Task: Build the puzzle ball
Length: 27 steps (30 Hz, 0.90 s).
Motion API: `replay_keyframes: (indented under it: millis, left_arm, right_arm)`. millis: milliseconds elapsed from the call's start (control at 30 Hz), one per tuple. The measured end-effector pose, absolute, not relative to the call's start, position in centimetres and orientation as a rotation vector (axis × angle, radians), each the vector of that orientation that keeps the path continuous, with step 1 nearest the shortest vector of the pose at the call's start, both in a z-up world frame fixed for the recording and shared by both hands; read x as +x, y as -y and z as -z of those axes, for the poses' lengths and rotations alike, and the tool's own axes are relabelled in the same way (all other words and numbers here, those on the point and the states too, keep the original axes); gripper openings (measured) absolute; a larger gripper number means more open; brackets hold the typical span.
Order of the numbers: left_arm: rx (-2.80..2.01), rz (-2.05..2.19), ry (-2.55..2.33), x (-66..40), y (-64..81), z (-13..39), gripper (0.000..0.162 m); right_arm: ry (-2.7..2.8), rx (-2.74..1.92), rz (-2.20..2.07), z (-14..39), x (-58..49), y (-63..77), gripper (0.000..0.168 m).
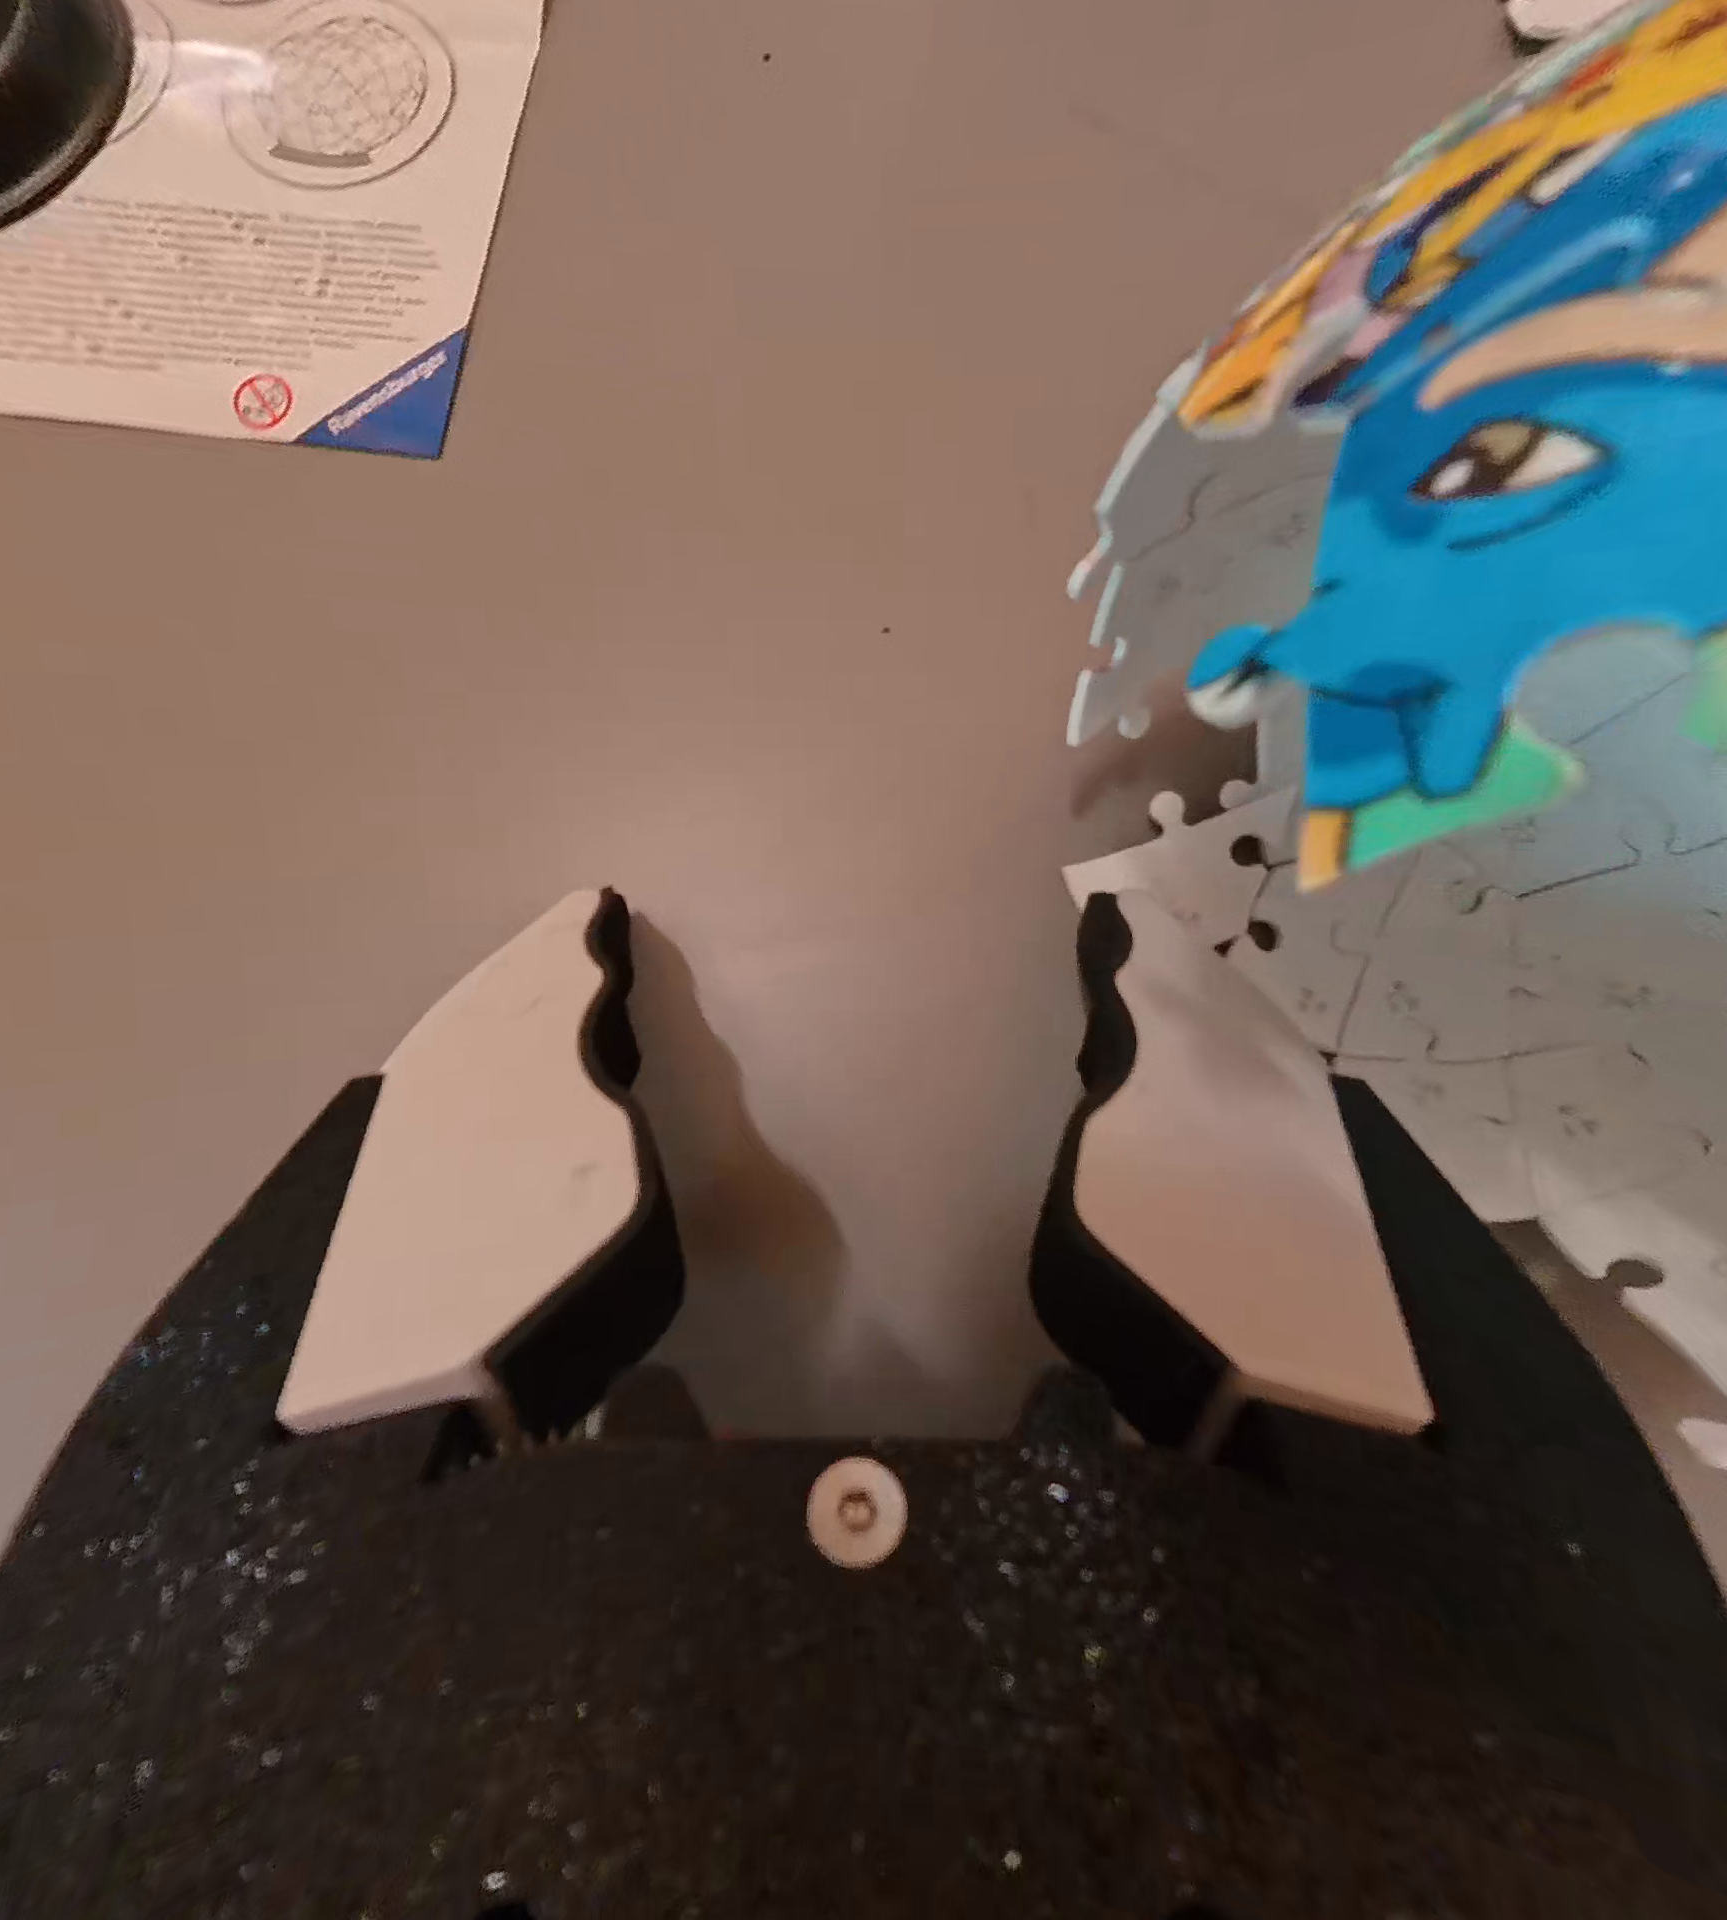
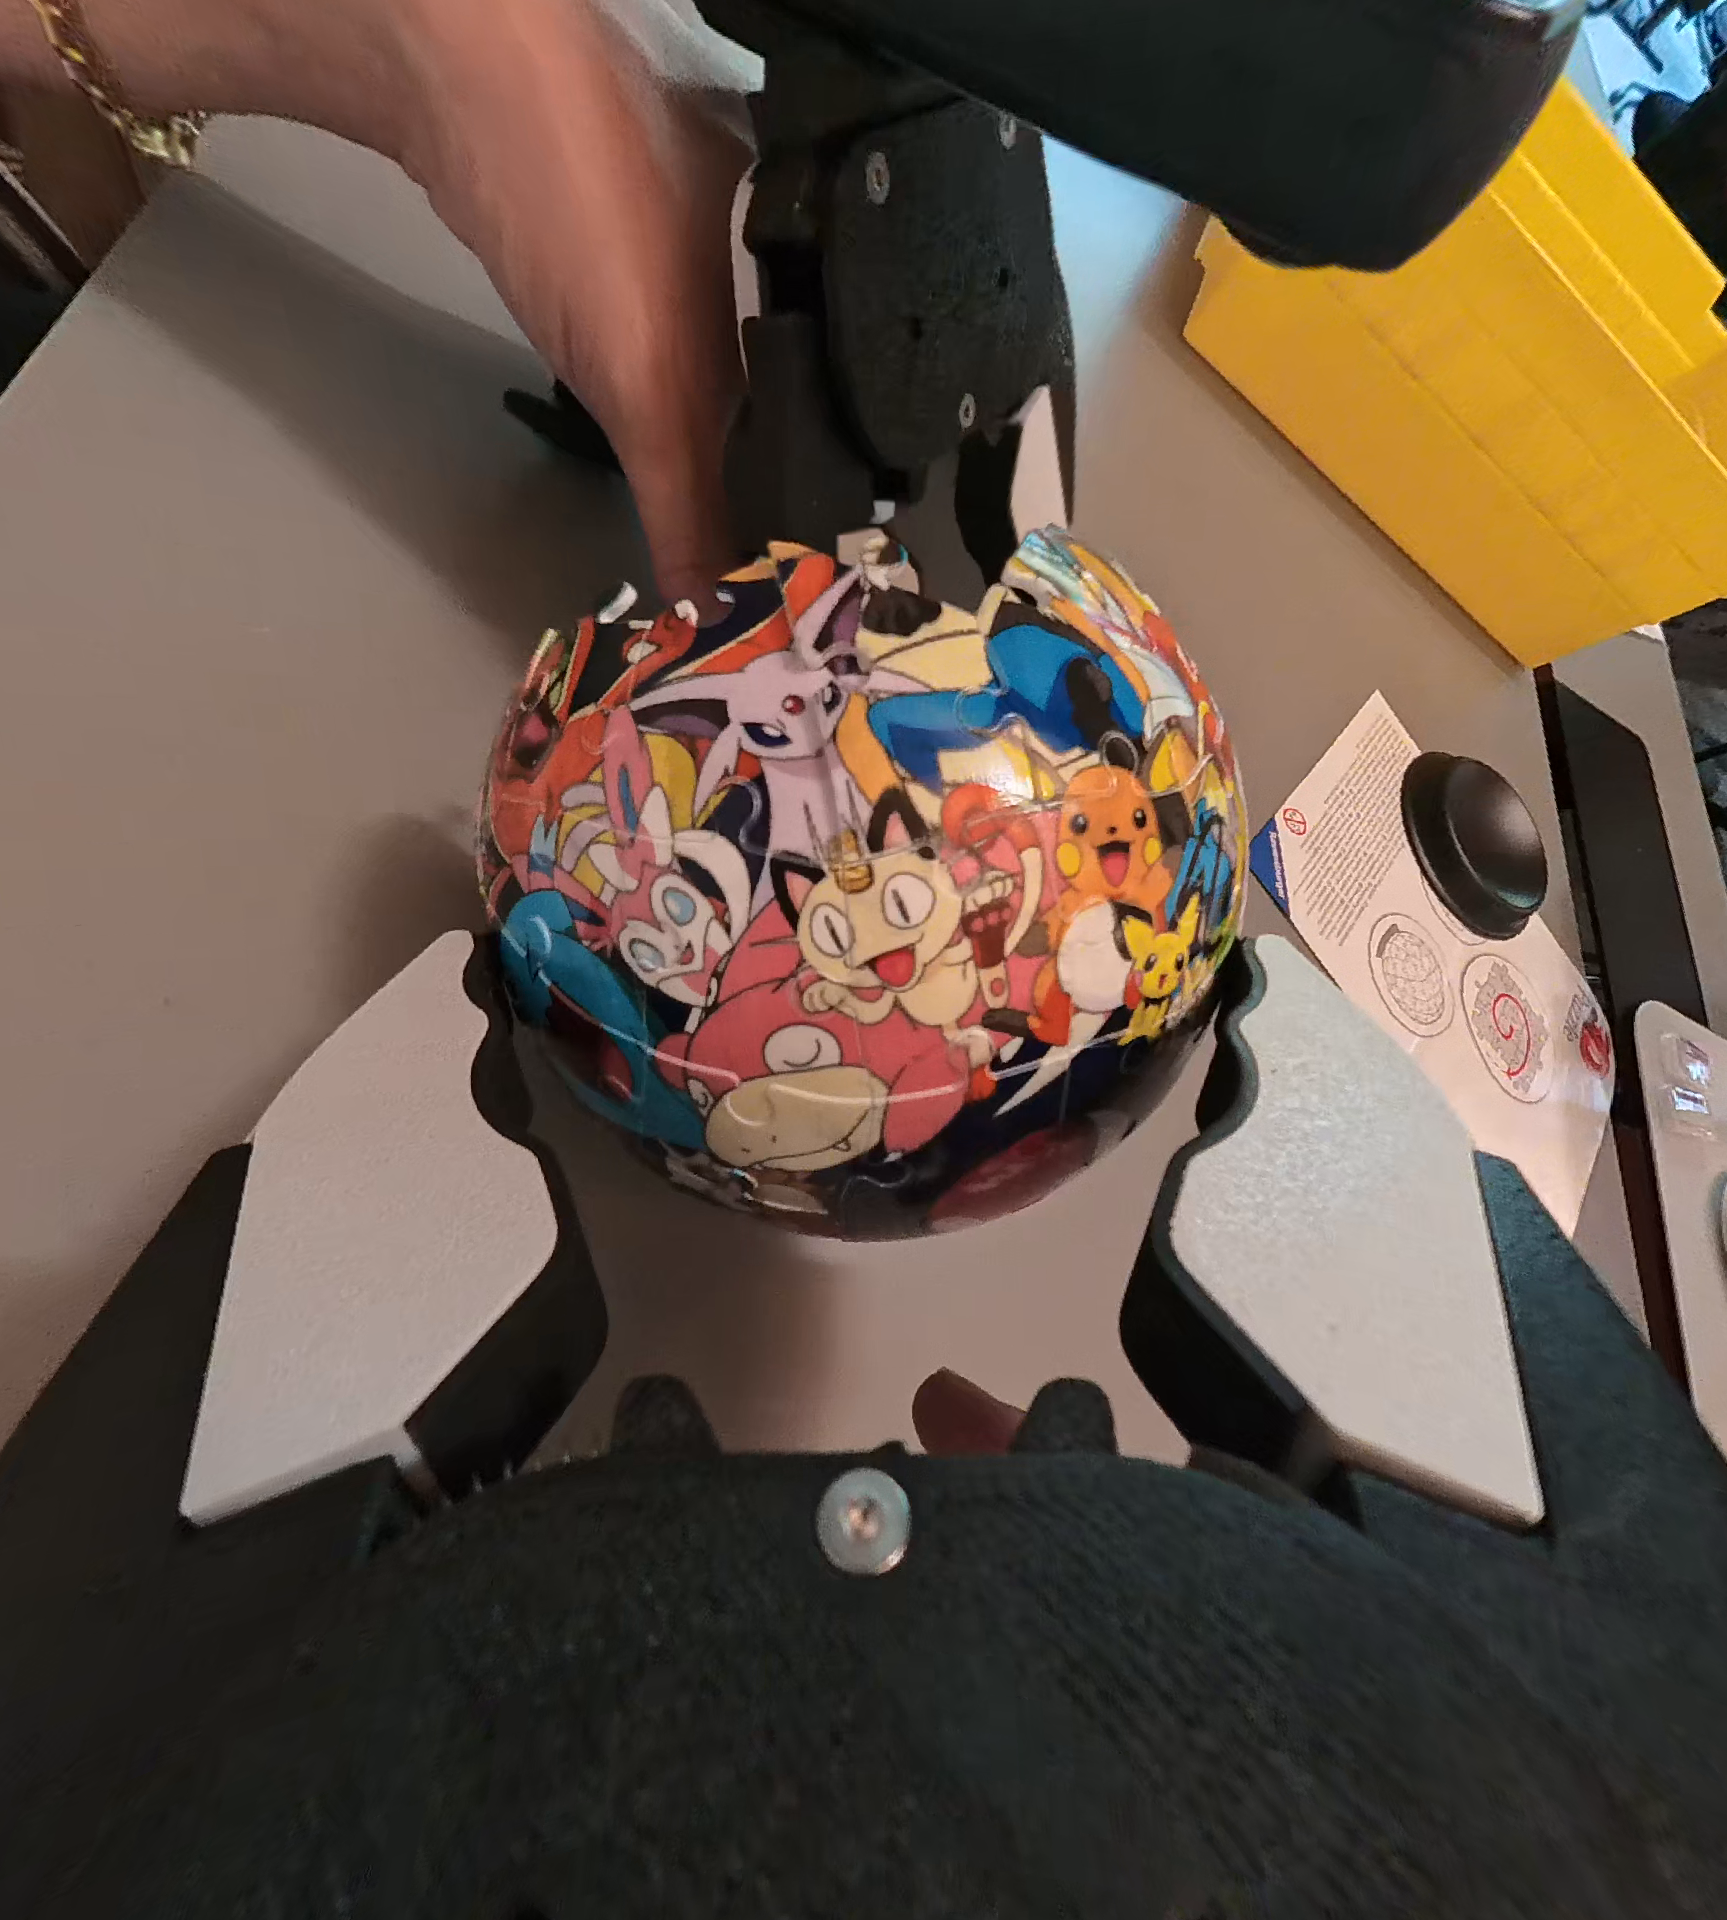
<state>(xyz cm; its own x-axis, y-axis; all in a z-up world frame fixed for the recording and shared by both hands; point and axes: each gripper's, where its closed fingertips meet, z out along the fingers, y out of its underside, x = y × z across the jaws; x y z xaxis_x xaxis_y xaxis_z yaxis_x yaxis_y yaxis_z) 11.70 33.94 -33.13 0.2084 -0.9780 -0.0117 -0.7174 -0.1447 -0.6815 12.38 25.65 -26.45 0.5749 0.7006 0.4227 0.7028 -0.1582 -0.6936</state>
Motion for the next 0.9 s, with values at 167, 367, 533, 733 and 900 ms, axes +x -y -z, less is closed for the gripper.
replay_keyframes:
  millis: [167,367,533,733,900]
  left_arm:
    - [-1.964,0.648,-1.527,11.0,-33.4,33.1,0.078]
    - [-2.006,0.776,-1.419,11.5,-34.1,32.3,0.082]
    - [-1.951,0.693,-1.567,12.2,-33.3,33.1,0.090]
    - [-1.973,0.630,-1.520,13.0,-33.6,33.2,0.091]
    - [-2.031,0.594,-1.409,12.6,-34.5,33.2,0.081]
  right_arm:
    - [1.143,-1.885,0.011,26.5,12.5,-25.6,0.127]
    - [1.146,-1.886,0.015,26.5,12.3,-25.7,0.127]
    - [1.148,-1.884,0.017,26.4,12.0,-25.8,0.127]
    - [1.126,-1.875,-0.007,26.4,11.9,-26.0,0.127]
    - [1.122,-1.875,-0.004,26.4,12.1,-25.9,0.127]
